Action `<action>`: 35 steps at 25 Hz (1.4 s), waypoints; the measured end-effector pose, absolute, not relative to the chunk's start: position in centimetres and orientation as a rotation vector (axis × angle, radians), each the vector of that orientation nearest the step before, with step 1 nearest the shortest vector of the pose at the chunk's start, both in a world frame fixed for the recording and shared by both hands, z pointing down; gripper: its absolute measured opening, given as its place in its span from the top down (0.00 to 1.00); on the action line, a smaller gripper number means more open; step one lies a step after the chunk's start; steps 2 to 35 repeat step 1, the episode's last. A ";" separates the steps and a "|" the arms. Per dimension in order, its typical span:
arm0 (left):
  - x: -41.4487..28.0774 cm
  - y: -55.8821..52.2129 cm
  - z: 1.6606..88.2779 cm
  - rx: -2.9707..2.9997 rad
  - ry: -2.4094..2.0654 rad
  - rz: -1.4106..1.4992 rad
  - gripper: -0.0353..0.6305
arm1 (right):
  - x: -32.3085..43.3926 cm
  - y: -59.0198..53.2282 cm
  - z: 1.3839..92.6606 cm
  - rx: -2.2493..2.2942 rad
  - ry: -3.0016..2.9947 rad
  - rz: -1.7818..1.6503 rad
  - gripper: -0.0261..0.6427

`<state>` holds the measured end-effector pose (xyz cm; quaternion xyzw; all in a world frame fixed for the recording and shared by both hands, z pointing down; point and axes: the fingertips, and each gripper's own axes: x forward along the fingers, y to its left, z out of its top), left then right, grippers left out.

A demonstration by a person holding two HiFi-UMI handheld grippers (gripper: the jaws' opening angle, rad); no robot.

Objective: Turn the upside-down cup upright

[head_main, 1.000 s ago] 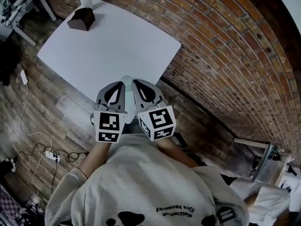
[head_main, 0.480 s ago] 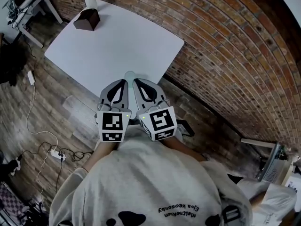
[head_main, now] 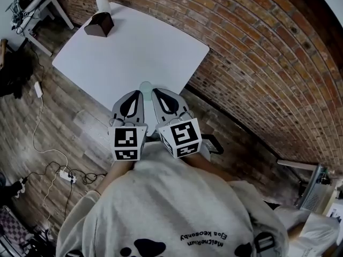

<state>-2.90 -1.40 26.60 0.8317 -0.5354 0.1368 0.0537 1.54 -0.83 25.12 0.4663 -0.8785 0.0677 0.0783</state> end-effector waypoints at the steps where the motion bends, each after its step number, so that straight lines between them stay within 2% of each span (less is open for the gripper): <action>1: -2.9 -1.5 26.8 2.518 -1.632 0.412 0.93 | 1.7 -0.9 25.2 1.393 -2.631 0.199 0.95; 35: -2.9 -1.5 26.8 2.518 -1.632 0.412 0.93 | 1.7 -0.9 25.2 1.393 -2.631 0.199 0.95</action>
